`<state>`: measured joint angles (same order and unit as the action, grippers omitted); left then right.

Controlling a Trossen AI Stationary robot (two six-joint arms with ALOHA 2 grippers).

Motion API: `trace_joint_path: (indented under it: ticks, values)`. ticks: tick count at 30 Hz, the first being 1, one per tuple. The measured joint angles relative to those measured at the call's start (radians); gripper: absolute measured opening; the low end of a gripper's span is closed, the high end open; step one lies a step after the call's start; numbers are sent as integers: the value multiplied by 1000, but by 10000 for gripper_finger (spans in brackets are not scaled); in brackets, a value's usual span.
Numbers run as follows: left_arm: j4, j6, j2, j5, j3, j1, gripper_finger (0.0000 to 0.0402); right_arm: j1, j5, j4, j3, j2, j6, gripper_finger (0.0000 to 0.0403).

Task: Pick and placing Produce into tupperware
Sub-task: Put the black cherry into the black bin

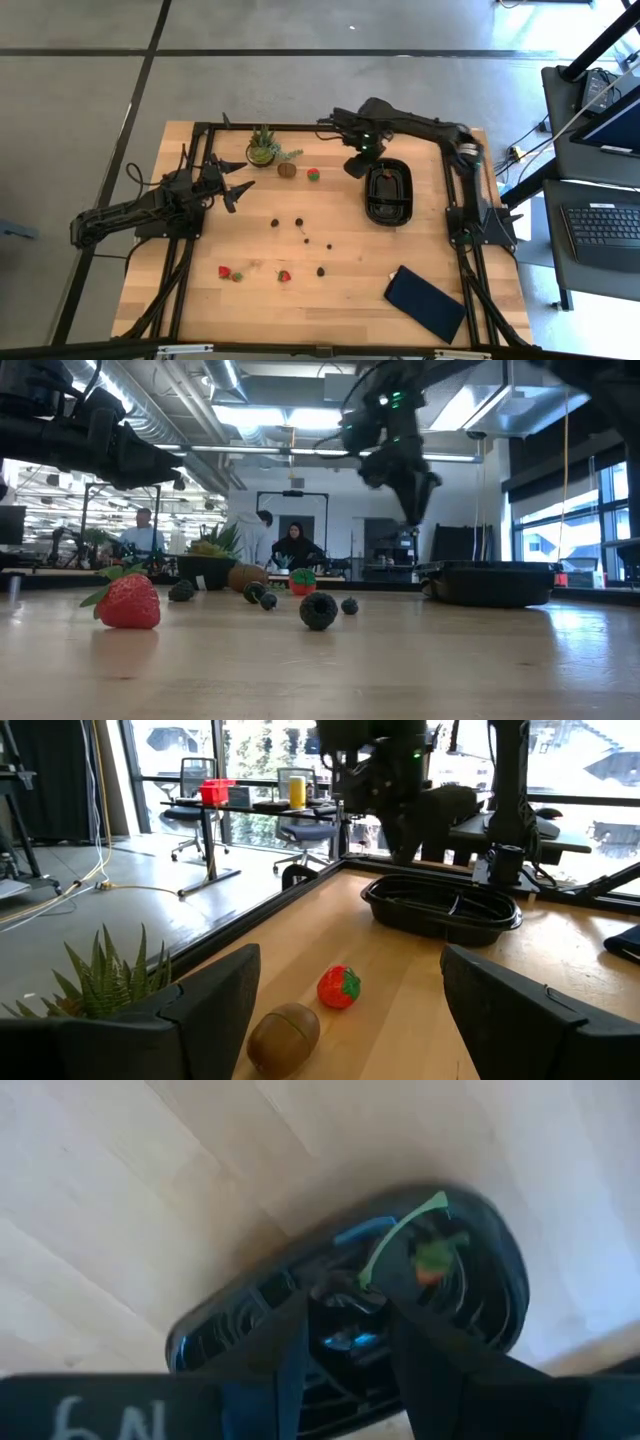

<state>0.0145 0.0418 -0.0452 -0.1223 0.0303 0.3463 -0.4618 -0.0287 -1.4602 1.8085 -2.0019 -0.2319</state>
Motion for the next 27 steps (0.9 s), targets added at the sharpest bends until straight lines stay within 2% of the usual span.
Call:
trace_joint_path:
  ticks: [6,11,21,27]
  values:
    - [0,0,0,0,0,0,302,-1,0,246,-358,254,-66,131]
    - [0,0,0,0,0,0,302,-4,-1,455,-582,379,-99,131]
    - [0,0,0,0,0,0,302,-16,0,605,-797,393,-127,131]
    - [-3,0,0,0,0,0,302,-16,0,671,-839,393,-129,131]
